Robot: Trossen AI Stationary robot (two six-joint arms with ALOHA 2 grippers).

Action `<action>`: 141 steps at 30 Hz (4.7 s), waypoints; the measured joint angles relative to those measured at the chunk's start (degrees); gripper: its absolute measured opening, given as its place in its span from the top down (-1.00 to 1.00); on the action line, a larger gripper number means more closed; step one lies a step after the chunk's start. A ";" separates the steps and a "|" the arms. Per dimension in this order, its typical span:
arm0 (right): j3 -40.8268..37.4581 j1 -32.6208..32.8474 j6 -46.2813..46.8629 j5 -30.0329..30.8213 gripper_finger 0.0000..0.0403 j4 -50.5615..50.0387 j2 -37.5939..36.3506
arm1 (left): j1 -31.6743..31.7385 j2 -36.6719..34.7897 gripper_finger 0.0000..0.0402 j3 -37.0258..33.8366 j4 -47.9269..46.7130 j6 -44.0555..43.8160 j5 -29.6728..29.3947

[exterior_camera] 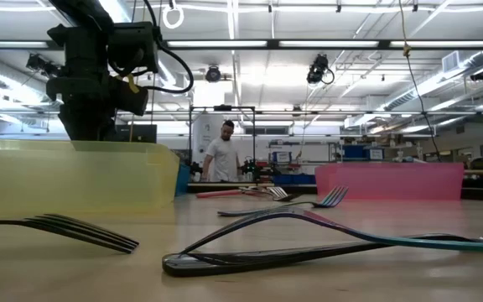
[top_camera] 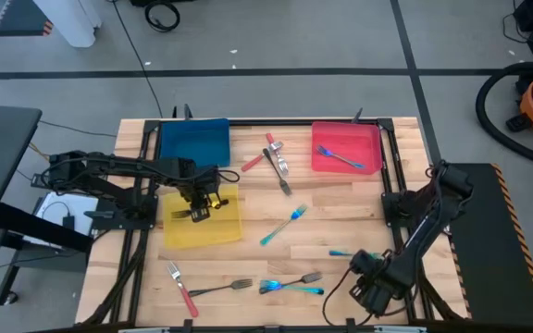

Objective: Sort silverware by color (type)
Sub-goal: Put the bottom right pink fork into the blue bin

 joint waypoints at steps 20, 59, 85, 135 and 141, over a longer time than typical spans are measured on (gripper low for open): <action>-4.12 -0.19 3.71 0.97 0.24 3.80 3.31 | -0.01 -0.01 0.47 0.00 1.04 -0.02 0.00; -2.03 -18.43 -22.71 21.12 0.91 -3.99 -7.89 | -0.01 -0.01 0.47 0.92 9.09 -4.46 6.45; -1.99 -49.91 -82.82 39.18 0.91 30.30 -17.71 | 0.02 0.38 0.47 14.88 44.25 -1.50 -2.80; -1.92 -55.88 -91.71 42.90 0.90 43.54 -17.65 | 0.02 14.44 0.47 14.82 73.61 7.64 -17.78; -1.92 -55.92 -91.97 41.56 0.90 45.03 -17.63 | 1.47 14.41 0.47 15.06 74.40 7.58 -15.73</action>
